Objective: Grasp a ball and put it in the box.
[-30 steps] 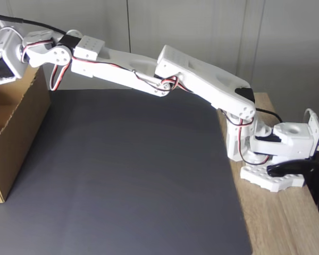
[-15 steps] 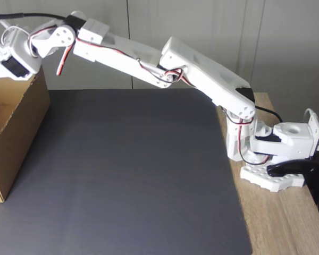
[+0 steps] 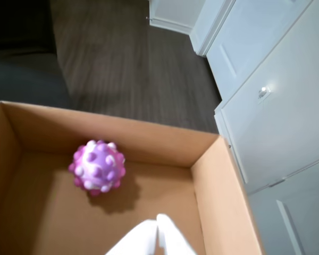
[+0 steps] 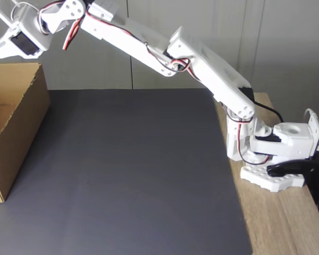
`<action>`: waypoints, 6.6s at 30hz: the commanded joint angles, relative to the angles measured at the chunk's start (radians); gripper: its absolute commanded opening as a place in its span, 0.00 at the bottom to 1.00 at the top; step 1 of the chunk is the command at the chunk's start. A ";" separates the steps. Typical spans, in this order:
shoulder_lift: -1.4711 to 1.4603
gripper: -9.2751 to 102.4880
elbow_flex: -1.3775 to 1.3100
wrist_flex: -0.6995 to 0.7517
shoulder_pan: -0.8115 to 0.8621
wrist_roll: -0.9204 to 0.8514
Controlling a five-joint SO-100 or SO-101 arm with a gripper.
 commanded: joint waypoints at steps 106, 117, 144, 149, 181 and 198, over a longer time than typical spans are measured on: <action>2.425 0.08 2.954 -0.184 -0.023 -0.158; 2.427 0.08 2.958 -0.075 -0.029 -0.153; 2.427 0.08 2.958 0.268 -0.132 -0.351; 2.427 0.08 2.958 0.276 -0.149 -0.385; 2.427 0.08 2.958 0.276 -0.149 -0.385; 2.427 0.08 2.958 0.276 -0.149 -0.385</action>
